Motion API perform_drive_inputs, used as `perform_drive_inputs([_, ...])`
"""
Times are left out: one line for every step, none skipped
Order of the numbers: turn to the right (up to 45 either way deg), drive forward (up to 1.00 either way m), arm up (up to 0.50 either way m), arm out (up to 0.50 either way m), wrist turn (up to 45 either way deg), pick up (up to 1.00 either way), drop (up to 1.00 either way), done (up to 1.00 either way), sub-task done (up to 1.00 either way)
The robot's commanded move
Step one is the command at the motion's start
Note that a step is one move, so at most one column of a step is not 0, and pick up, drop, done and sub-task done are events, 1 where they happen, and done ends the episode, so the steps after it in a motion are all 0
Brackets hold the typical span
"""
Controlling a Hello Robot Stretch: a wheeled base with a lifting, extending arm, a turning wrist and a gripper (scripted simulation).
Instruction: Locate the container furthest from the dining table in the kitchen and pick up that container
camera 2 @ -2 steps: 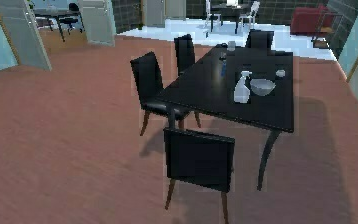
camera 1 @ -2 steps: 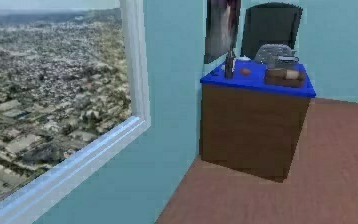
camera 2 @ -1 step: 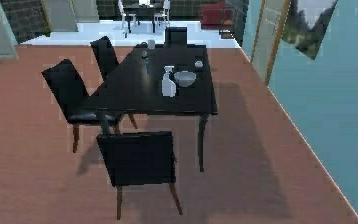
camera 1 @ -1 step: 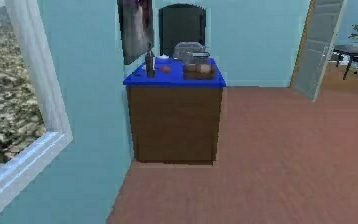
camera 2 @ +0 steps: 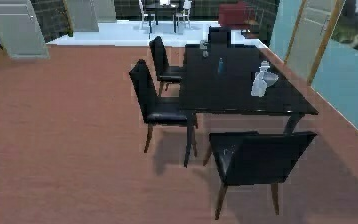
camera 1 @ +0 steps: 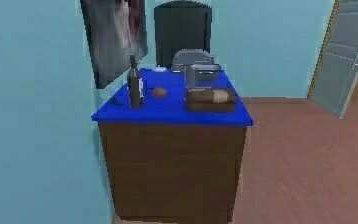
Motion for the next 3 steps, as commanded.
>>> perform_drive_inputs([45.0,0.0,0.0,0.0,0.0,0.0,0.0,0.0,0.0])
perform_drive_inputs([6.0,0.0,0.0,0.0,0.0,0.0,0.0,0.0,0.0])
perform_drive_inputs([0.0,1.0,0.0,0.0,0.0,0.0,0.0,0.0,0.0])
